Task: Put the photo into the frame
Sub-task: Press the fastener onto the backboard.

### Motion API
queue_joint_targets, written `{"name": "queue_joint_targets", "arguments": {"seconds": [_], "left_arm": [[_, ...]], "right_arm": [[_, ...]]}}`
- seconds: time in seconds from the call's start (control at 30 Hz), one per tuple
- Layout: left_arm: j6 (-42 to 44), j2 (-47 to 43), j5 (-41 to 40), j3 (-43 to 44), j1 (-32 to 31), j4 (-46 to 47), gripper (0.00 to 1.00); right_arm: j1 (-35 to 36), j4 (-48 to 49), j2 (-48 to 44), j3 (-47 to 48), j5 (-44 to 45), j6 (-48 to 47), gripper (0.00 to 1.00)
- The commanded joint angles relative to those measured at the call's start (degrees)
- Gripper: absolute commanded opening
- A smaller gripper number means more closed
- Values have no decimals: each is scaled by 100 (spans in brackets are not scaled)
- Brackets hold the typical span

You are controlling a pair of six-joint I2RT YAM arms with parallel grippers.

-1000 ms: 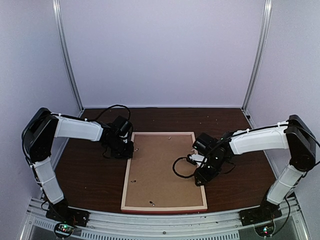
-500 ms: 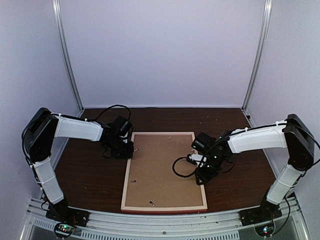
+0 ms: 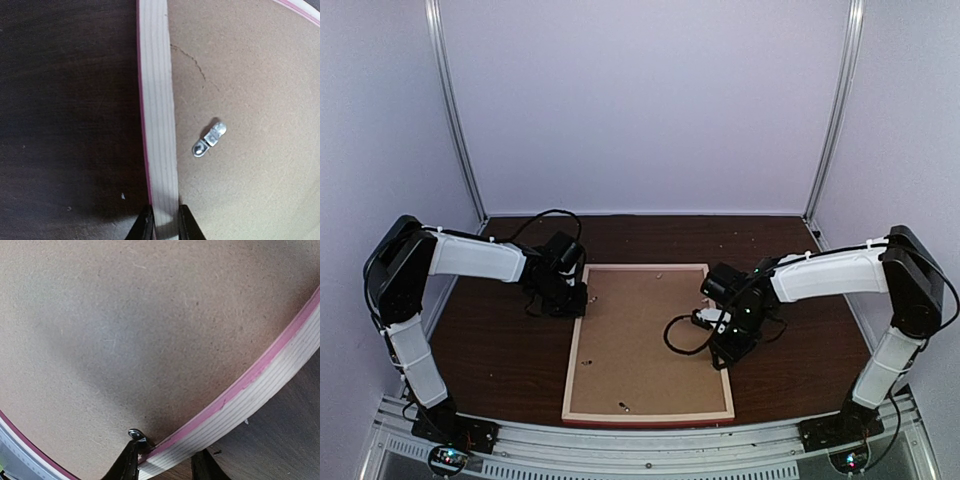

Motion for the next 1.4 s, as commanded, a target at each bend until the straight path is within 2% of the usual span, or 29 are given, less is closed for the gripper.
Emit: {"name": "queue_joint_targets", "arguments": {"seconds": [0.0, 0.1, 0.23, 0.33, 1.37], "left_arm": [[112, 109, 152, 107, -49, 206, 18], [117, 101, 162, 98, -50, 203, 18], [126, 96, 162, 89, -54, 191, 18], [130, 99, 162, 89, -51, 194, 18], [158, 103, 196, 81, -50, 189, 18]], "right_arm": [[-32, 549, 172, 198, -199, -335, 36], [-97, 600, 137, 216, -265, -330, 39], [-140, 705, 87, 196, -399, -265, 50], [-141, 738, 43, 155, -420, -242, 53], [-229, 584, 201, 241, -330, -818, 46]]}}
